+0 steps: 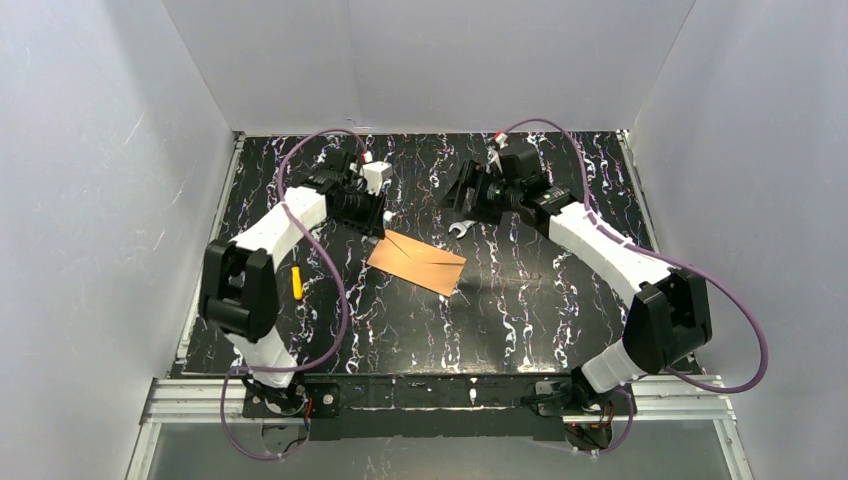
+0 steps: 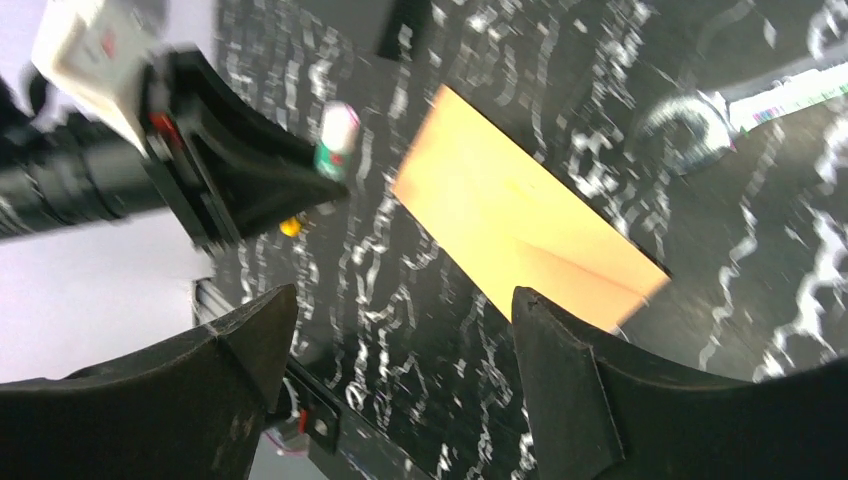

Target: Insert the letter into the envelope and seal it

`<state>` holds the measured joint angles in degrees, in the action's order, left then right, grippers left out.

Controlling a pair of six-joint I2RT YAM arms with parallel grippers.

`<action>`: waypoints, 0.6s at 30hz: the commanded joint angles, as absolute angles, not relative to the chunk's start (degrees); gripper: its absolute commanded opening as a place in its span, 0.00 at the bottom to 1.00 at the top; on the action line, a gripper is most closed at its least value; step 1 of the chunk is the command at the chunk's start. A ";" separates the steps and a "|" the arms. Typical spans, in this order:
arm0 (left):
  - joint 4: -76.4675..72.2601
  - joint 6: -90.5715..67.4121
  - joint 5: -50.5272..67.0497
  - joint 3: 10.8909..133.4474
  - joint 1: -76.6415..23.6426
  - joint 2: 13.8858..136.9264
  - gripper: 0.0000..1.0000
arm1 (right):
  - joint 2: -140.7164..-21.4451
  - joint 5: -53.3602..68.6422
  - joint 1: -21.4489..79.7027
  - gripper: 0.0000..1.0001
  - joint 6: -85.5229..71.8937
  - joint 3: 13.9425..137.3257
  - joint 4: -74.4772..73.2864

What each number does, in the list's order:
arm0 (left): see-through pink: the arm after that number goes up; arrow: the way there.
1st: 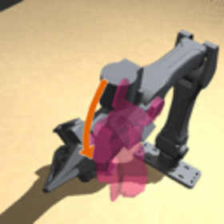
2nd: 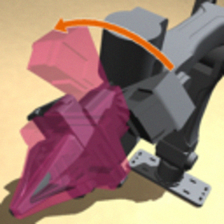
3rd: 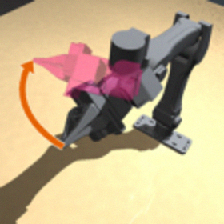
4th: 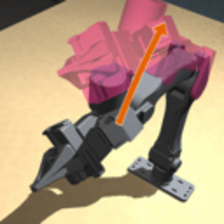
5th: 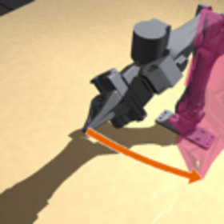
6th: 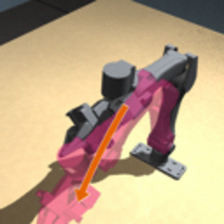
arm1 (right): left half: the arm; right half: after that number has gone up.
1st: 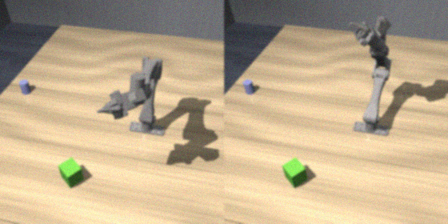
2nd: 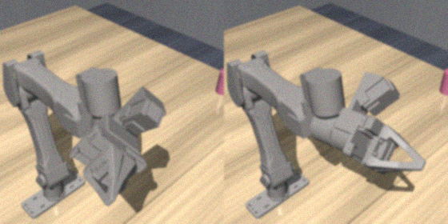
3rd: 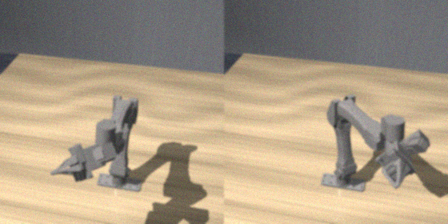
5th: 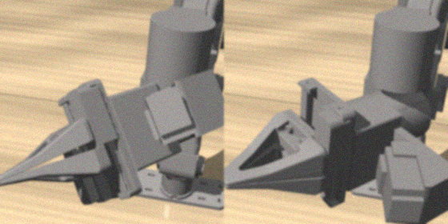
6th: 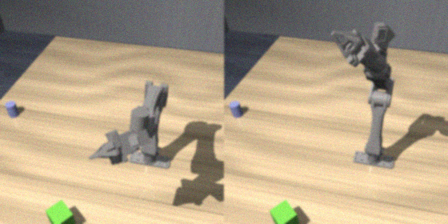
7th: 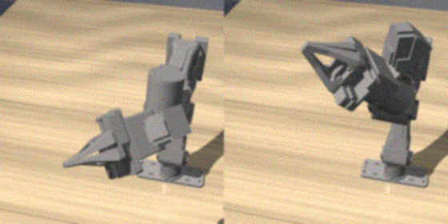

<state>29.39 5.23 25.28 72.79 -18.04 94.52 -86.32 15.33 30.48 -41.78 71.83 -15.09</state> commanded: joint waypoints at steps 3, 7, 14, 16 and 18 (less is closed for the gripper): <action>41.30 7.93 12.05 84.47 -17.14 105.20 0.00 | -83.00 10.13 30.50 0.85 -37.88 70.60 -22.89; 42.27 7.81 10.13 87.52 -16.75 110.18 0.00 | -82.86 9.75 30.50 0.84 -37.74 70.75 -24.44; 42.28 6.16 9.55 88.74 -16.78 115.04 0.02 | -81.70 9.76 30.50 0.84 -39.31 68.63 -23.39; 42.30 5.75 9.61 89.17 -16.71 115.71 0.12 | -81.50 9.68 30.50 0.85 -39.84 68.20 -23.34; 42.19 5.31 9.19 89.26 -16.71 115.91 0.17 | -81.10 9.63 30.50 0.85 -40.09 67.66 -23.08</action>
